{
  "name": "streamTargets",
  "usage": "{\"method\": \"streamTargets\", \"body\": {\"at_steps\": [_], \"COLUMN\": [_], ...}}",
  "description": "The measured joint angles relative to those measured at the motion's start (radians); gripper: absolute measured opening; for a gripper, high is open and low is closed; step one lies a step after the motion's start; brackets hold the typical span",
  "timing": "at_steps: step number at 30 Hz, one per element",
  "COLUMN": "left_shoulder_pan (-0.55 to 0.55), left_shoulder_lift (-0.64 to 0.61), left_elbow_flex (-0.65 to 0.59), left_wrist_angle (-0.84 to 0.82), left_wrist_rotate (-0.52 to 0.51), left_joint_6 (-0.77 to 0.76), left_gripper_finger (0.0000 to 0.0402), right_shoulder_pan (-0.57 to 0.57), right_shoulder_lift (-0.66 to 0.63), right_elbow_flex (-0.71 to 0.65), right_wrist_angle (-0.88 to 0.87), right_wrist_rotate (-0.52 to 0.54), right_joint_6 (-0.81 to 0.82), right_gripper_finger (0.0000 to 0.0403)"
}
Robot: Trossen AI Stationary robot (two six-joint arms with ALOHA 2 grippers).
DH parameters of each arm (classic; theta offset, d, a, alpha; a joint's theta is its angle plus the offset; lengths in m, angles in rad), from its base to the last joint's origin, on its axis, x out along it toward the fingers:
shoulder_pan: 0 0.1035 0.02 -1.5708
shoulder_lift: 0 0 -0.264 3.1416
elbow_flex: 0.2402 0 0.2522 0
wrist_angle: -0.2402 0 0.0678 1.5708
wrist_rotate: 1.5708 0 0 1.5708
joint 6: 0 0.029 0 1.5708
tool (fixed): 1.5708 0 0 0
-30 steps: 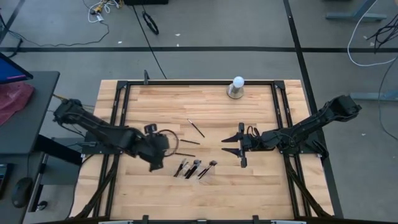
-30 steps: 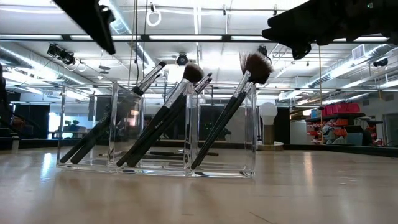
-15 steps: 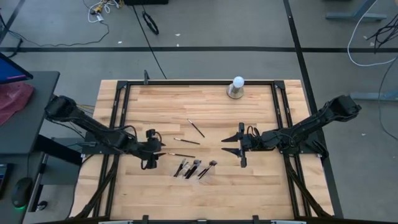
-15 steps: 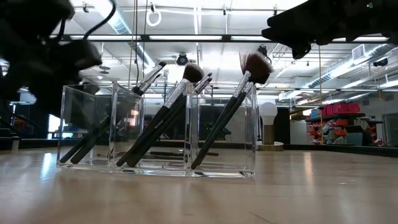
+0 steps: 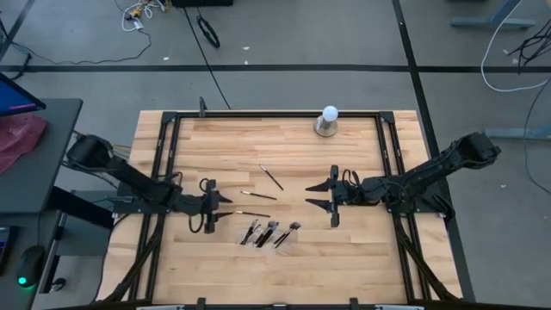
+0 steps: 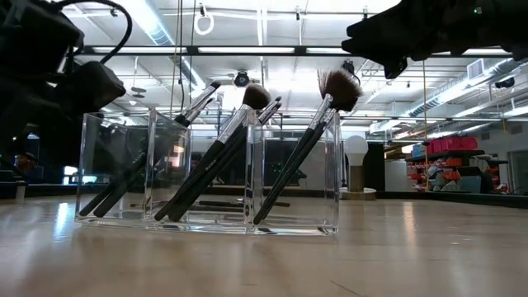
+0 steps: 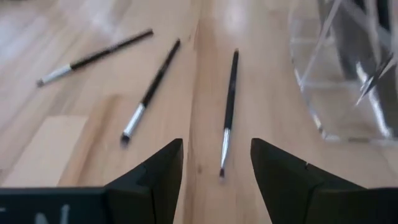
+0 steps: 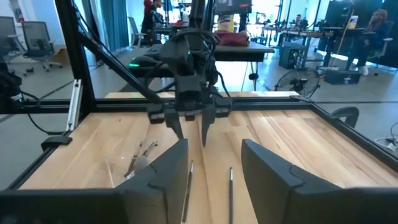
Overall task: Put items in baskets/containers
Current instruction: Put the black eyeshadow brush into the transparent organizer
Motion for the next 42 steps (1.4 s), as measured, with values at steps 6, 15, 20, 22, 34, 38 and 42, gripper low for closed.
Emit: {"method": "streamTargets", "body": {"at_steps": [6,15,20,22,34,38,42], "left_shoulder_pan": [0.014,0.08,0.105,0.111,0.118,0.128,0.144], "left_shoulder_lift": [0.129,0.324,0.397,0.423,0.471,0.463,0.411], "left_elbow_flex": [0.016,0.057,0.07,0.071,0.07,0.07,0.094], "left_wrist_angle": [0.072,0.199,0.258,0.283,0.329,0.368,0.333], "left_wrist_rotate": [0.0,0.107,0.154,0.176,0.222,0.218,0.222], "left_joint_6": [-0.005,0.0,0.0,0.001,-0.02,-0.045,-0.053], "left_gripper_finger": [0.0197,0.0196,0.0172,0.0152,0.0014,0.0018,0.0012], "right_shoulder_pan": [0.0,0.0,0.0,0.0,0.0,0.0,0.0], "right_shoulder_lift": [0.0,0.0,0.0,0.0,0.0,0.0,0.0], "right_elbow_flex": [0.0,0.0,0.0,0.0,0.002,0.002,0.002], "right_wrist_angle": [0.0,-0.004,-0.007,-0.008,-0.02,-0.025,-0.025], "right_wrist_rotate": [0.0,0.0,0.0,0.0,0.0,0.0,0.0], "right_joint_6": [0.003,0.003,0.003,0.003,0.003,0.003,0.003], "right_gripper_finger": [0.0153,0.0153,0.0153,0.0153,0.0153,0.0153,0.0153]}}
